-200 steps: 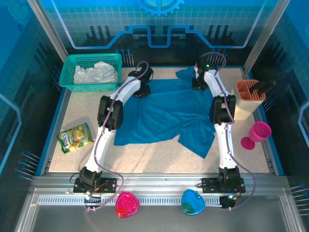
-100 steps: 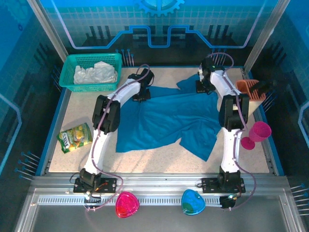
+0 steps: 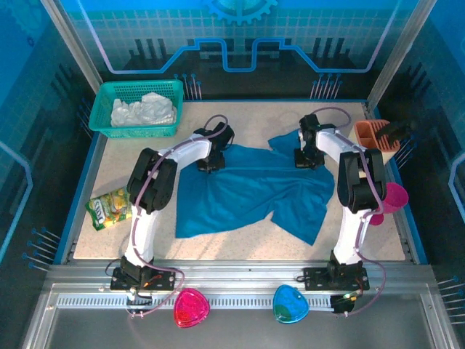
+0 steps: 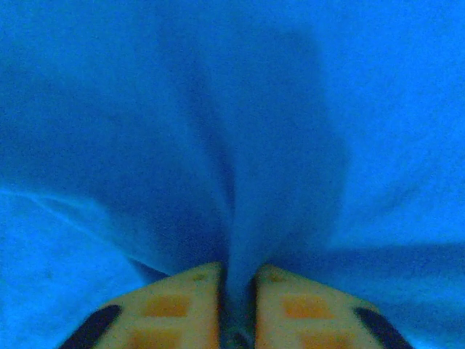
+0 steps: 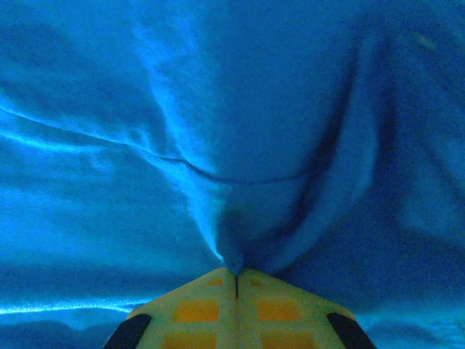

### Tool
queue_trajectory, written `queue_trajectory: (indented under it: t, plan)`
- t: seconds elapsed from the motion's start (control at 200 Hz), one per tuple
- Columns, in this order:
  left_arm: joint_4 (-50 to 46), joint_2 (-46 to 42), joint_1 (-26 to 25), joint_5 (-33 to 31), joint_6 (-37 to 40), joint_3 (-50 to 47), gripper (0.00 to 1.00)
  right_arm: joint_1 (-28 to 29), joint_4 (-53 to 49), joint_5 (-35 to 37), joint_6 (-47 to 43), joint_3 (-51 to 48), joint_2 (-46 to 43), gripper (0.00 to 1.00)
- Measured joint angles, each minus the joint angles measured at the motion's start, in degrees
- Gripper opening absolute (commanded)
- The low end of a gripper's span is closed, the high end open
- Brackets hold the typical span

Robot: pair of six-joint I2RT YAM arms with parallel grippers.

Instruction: Fold and stack the t-shirts

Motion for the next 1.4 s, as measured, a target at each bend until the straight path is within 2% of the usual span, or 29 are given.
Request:
queue_trajectory:
  t: [0.08, 0.14, 0.19, 0.285, 0.365, 0.455, 0.52, 0.6, 0.746, 0.881, 1.116, 1.396]
  plan:
    - [-0.15, -1.68, -0.28, -0.96, -0.96, -1.29, 0.56, 0.39, -0.02, 0.57, 0.94, -0.57, 0.00, 0.12]
    - [-0.24, -3.17, -0.28, -1.75, -1.53, -2.27, 0.68, 0.42, 0.00, 1.11, 1.79, -0.57, -0.09, 0.21]
    - [-0.59, -4.46, -0.28, -2.32, -2.56, -2.80, 0.74, 0.42, -0.15, 1.46, 1.68, -0.57, -0.24, 0.26]
    - [-2.16, -7.32, -0.28, -4.07, -2.25, -2.75, 0.79, 0.42, -0.83, 2.10, 2.03, -0.57, -1.38, 0.30]
    - [-5.01, -9.40, -0.07, -5.66, -1.81, -0.57, 0.79, 0.35, -1.66, 2.49, 2.08, -0.33, -3.21, 0.30]
    - [-6.86, -10.25, 0.90, -6.40, -0.70, 3.26, 0.71, 0.26, -2.12, 2.64, 2.05, 0.07, -5.99, 0.28]
    - [-7.19, -10.27, 2.75, -6.32, 0.17, 5.42, 0.66, 0.24, -2.16, 2.62, 2.05, 0.09, -7.72, 0.26]
    - [-7.26, -9.57, 5.90, -5.64, 1.38, 6.73, 0.64, 0.22, -2.05, 2.36, 2.05, 0.00, -9.18, 0.23]
    - [-6.12, -4.09, 12.31, -4.81, 2.84, 8.90, 0.62, 0.20, -1.46, 0.87, 2.03, -1.60, -9.77, 0.19]
    - [-4.52, 2.19, 15.74, -3.23, 4.22, 10.84, 0.56, 0.20, -1.46, -0.59, 2.08, -3.13, -9.75, 0.13]
    - [-0.04, 7.45, 16.63, 0.92, 7.41, 14.51, 0.53, 0.20, -0.63, -2.10, 2.32, -4.13, -9.77, 0.09]
    - [1.60, 9.90, 16.72, 1.70, 8.90, 17.05, 0.48, 0.20, -0.28, -2.32, 2.56, -5.22, -9.77, 0.06]
